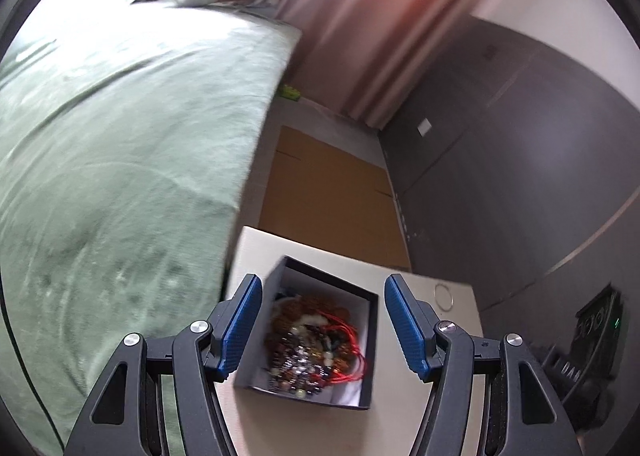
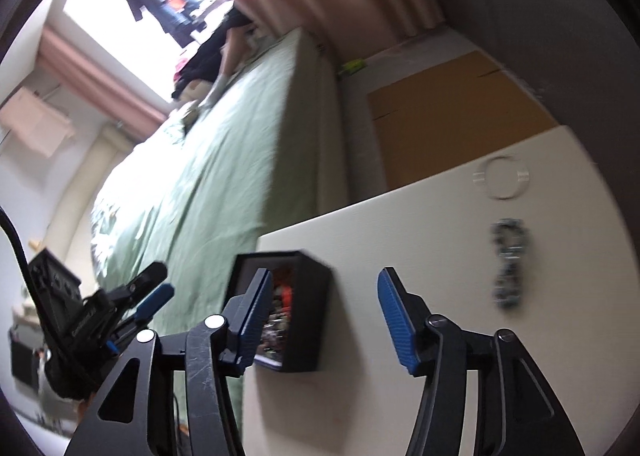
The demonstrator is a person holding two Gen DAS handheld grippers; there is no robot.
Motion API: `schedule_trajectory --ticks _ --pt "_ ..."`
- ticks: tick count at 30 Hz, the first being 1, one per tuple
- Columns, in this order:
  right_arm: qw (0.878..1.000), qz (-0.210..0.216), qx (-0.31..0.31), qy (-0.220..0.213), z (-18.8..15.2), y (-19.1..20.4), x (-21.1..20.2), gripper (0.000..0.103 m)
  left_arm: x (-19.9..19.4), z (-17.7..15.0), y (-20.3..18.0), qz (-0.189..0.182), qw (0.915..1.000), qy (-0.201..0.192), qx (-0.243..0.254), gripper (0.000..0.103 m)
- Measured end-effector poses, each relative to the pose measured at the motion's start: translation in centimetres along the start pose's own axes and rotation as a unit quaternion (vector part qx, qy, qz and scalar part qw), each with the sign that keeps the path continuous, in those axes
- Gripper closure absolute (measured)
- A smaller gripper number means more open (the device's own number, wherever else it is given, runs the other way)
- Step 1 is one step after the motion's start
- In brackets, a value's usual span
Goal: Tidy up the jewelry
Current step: 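Lower the small silver ring into the box and open the right gripper, then grasp the grey-blue bead bracelet with the left gripper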
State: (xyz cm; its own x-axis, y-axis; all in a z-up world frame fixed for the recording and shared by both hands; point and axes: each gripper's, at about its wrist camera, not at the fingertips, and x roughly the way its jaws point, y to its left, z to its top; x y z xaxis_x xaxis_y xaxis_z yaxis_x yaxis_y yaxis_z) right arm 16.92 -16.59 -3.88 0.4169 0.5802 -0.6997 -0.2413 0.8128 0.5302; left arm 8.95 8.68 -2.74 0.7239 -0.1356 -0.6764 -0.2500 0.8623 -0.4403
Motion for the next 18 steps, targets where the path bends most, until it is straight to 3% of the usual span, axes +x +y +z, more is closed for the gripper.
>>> schedule_trajectory --ticks 8,12,18 --pt "0.998 -0.034 0.059 -0.009 1.4 -5.6 -3.0 0.039 2.0 -1.8 -5.1 -0.016 0.9976 0.023 0.064 0.038" --pt "0.995 -0.037 0.095 -0.007 1.6 -8.3 -3.6 0.025 3.6 -2.6 -8.0 -0.016 0.9942 0.043 0.098 0.036" --pt "0.990 -0.041 0.132 0.003 1.9 -11.8 -4.6 0.024 6.0 -4.2 -12.1 -0.011 0.9884 0.077 0.131 0.029"
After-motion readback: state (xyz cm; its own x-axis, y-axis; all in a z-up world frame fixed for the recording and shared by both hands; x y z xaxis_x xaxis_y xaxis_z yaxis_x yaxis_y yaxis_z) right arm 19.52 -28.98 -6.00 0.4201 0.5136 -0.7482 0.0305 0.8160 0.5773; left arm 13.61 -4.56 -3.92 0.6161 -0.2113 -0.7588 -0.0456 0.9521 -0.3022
